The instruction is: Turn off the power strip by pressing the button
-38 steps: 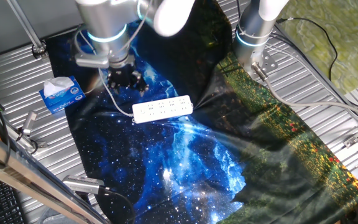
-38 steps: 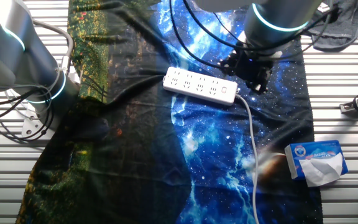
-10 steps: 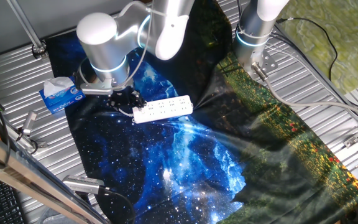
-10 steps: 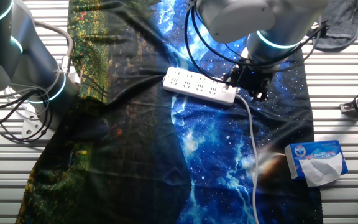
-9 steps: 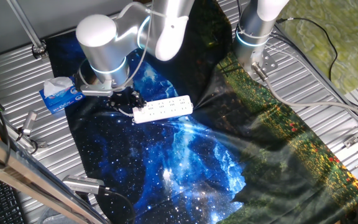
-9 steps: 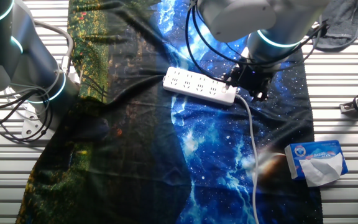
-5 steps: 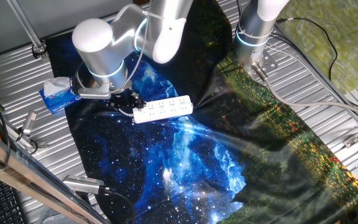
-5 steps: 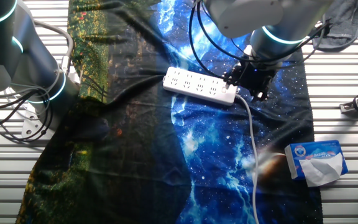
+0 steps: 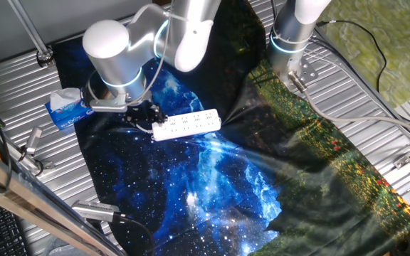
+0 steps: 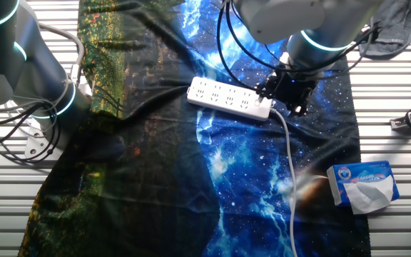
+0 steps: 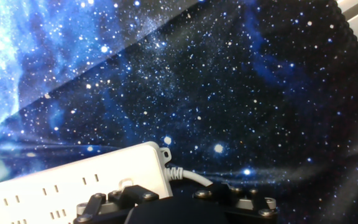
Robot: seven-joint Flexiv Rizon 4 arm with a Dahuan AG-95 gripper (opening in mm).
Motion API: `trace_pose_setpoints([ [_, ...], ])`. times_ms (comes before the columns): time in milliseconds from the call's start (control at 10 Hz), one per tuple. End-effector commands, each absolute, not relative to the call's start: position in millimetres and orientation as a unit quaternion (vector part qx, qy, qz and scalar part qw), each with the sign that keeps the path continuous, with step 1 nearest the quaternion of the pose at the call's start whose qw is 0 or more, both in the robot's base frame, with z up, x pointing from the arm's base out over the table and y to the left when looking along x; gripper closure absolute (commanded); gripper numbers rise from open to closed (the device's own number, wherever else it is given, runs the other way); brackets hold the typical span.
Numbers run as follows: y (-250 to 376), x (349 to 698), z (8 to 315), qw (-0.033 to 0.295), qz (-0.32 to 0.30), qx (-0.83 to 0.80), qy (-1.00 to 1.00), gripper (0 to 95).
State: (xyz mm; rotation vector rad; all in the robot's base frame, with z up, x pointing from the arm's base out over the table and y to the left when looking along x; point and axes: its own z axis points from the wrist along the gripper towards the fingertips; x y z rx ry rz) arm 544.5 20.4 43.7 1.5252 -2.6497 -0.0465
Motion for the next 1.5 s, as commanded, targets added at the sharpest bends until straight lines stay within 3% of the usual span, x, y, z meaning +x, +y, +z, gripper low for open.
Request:
trace_pose_setpoints([
  [100, 21.1, 544.3, 42.9, 0.044, -0.014, 0.499, -0.866, 19.0],
  [1500, 23.7, 536.6, 22.5, 0.040, -0.009, 0.502, -0.864, 19.0],
])
